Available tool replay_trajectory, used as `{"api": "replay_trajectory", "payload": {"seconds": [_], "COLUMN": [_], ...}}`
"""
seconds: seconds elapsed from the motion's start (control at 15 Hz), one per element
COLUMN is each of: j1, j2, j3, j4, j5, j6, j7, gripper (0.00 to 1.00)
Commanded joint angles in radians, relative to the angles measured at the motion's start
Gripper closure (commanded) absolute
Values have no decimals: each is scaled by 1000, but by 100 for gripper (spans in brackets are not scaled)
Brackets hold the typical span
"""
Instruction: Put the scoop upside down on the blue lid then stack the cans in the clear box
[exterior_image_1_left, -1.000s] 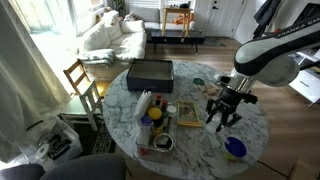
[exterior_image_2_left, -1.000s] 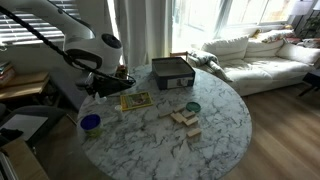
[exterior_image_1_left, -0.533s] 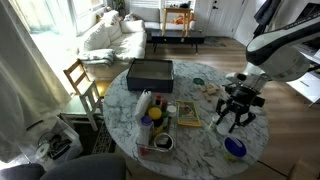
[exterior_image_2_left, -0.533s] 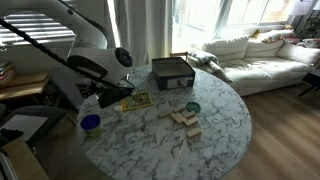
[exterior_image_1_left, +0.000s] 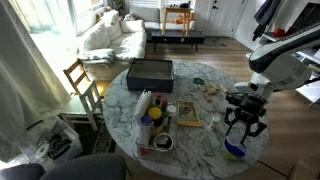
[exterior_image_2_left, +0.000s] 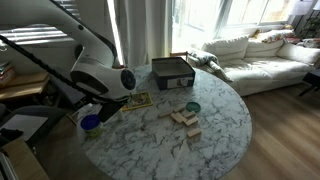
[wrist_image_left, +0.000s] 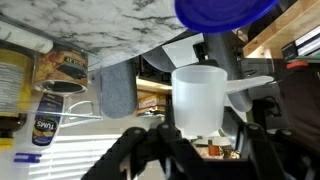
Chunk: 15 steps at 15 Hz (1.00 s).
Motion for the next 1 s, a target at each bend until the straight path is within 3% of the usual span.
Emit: {"api": "replay_trajectory", "payload": {"seconds": [0.0, 0.93], "j1": [-18, -90], "j2": [57, 171], "j3": [-18, -44], "j4": [-9, 26], "j5": [12, 52], "j6": [-22, -75], "j7": [-93, -167], "gripper": [75, 75]}}
